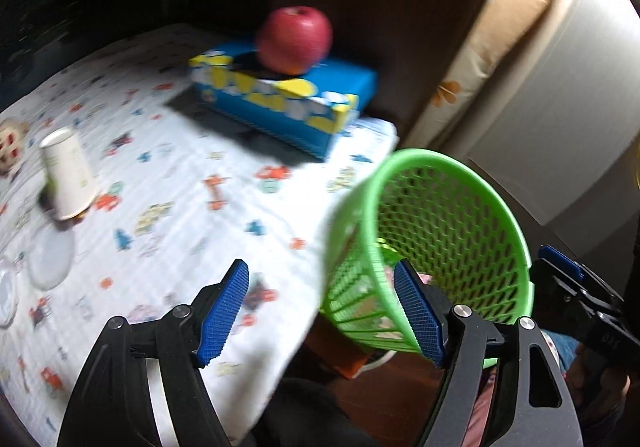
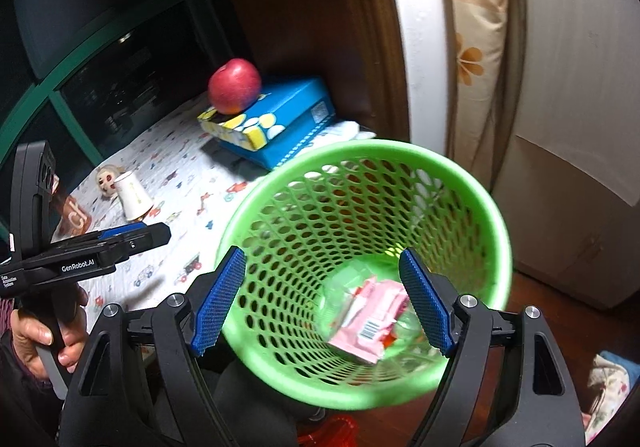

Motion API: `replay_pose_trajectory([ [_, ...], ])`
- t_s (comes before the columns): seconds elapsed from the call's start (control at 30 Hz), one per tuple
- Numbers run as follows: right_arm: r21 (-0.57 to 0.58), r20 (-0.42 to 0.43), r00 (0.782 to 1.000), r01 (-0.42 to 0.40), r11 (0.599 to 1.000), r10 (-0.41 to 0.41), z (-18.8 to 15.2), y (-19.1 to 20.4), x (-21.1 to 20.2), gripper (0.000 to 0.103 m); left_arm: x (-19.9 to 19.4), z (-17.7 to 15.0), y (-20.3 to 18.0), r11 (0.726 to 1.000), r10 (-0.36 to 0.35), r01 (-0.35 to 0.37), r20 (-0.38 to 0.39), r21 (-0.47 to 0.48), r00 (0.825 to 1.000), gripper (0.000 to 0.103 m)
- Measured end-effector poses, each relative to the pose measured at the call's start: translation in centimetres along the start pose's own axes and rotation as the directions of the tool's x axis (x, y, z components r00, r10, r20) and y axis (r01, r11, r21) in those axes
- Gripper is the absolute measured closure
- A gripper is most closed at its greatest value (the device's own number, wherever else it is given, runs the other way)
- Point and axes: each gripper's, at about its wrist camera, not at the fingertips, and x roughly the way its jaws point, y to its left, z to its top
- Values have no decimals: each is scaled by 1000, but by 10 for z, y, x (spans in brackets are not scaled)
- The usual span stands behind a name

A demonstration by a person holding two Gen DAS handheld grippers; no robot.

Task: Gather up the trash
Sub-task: 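Grasp the white paper cup with the right gripper while the left grasps the white round lid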

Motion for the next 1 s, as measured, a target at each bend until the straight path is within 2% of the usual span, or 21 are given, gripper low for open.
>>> replay_pose_trajectory([
  [0.13, -47, -17, 999, -33, 998, 32, 8, 27, 13, 24, -15, -3, 48, 993, 96, -94, 27, -75, 995, 26],
  [0.27, -91, -43, 997, -73, 993, 69, 13, 56, 28, 24, -32, -11, 98, 973, 187, -181, 30, -144, 982, 22],
  [0.53, -178, -97, 987, -147, 973, 131, 19, 116, 56, 24, -64, -32, 208, 897, 352, -337, 1, -287, 936, 16],
  [0.7, -225, -123, 979, -185, 957, 160, 19, 151, 72, 24, -73, -45, 264, 853, 423, -413, -43, -318, 905, 14],
  [0.83, -251, -151, 972, -211, 945, 177, 19, 176, 85, 24, -71, -51, 294, 843, 443, -441, -68, -308, 894, 12],
  [1.0, -278, -183, 962, -250, 928, 205, 18, 208, 104, 24, -62, -50, 312, 861, 425, -431, -81, -271, 901, 11],
])
